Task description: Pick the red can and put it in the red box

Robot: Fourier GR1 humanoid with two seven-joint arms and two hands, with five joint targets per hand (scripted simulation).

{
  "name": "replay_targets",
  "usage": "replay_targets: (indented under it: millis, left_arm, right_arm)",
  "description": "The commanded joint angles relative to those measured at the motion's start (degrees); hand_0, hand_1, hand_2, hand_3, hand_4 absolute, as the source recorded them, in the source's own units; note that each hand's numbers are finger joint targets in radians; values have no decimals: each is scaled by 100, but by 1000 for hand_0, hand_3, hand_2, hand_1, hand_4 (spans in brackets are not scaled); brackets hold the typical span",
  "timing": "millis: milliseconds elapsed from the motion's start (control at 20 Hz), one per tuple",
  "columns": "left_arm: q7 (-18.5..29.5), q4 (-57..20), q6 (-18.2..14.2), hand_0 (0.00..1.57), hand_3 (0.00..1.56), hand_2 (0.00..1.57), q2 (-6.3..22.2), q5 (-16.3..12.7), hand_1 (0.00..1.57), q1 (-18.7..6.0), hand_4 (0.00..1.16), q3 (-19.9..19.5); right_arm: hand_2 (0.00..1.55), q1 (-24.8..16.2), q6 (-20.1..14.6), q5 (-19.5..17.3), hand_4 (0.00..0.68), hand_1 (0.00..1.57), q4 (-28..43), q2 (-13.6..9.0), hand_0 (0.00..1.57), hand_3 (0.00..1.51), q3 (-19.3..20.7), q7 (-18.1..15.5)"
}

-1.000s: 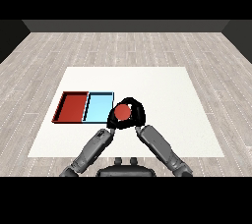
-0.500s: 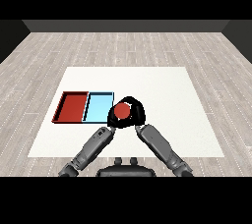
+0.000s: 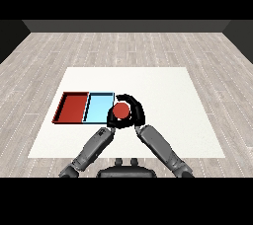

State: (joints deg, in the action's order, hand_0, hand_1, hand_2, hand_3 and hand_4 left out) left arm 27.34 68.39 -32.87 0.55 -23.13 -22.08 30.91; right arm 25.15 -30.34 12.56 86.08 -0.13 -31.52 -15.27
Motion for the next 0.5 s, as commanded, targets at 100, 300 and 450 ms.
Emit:
replay_targets:
  millis: [100,300,450]
  left_arm:
    - [257,-184,-170,1571,1513,1571,-52,-248,1571,-185,1147,221]
    - [242,-279,-102,1571,1495,1571,-50,61,1571,-186,1133,-95]
    - [568,93,-363,1571,1497,1571,-52,-111,1571,227,1136,252]
  right_arm:
    - [0,-170,317,-311,0,0,32,13,0,0,170,302]
    - [0,-99,245,-286,0,0,347,-115,0,0,308,646]
    - [0,-98,357,-124,0,0,-7,-55,0,0,490,509]
